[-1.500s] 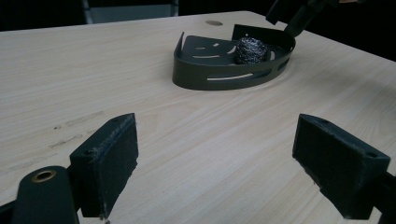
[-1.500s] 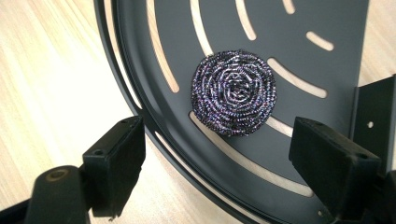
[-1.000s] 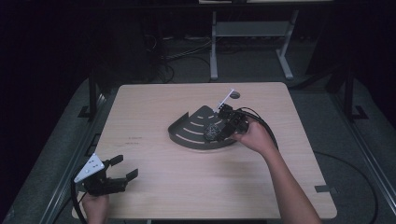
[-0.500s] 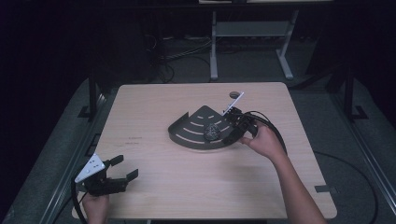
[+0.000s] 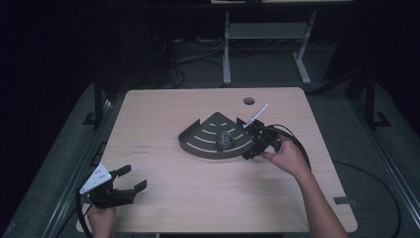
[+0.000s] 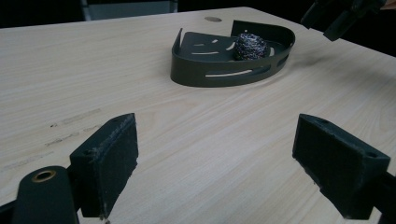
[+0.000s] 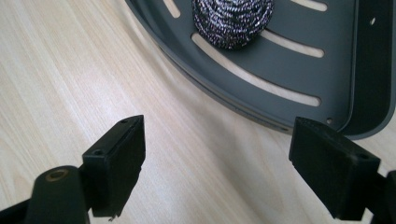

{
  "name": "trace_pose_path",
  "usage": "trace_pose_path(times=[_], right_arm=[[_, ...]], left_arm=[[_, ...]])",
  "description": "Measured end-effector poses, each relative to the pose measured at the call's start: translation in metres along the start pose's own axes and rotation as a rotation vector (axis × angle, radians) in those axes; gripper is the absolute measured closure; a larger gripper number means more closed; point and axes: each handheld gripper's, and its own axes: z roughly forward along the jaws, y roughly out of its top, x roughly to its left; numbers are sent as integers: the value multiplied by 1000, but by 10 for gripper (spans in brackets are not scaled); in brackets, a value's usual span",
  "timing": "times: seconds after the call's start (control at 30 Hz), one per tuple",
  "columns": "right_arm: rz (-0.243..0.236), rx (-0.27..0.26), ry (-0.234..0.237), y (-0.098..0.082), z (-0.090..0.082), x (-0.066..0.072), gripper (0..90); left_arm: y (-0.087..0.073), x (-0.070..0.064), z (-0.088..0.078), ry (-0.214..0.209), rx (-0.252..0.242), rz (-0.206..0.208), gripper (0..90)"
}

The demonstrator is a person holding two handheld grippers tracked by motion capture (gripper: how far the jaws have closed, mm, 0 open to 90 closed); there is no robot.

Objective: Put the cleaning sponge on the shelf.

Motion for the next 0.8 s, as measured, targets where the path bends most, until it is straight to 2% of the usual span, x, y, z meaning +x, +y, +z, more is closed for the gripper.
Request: trace_pose_path(times=[0.07, 0.17, 0.43, 0.8], right_arm=[[1, 15, -1, -2, 0, 0, 180], [-2, 0, -3, -5, -1, 1, 181], [20, 7, 0, -18, -1, 0, 182], [25, 6, 3, -34, 1, 3, 183]], left_arm=[[0, 0, 0, 2, 0, 0, 137], [0, 0, 0, 2, 0, -1, 137], [0, 0, 0, 3, 0, 0, 137], [0, -1, 1, 1, 4, 4, 137]])
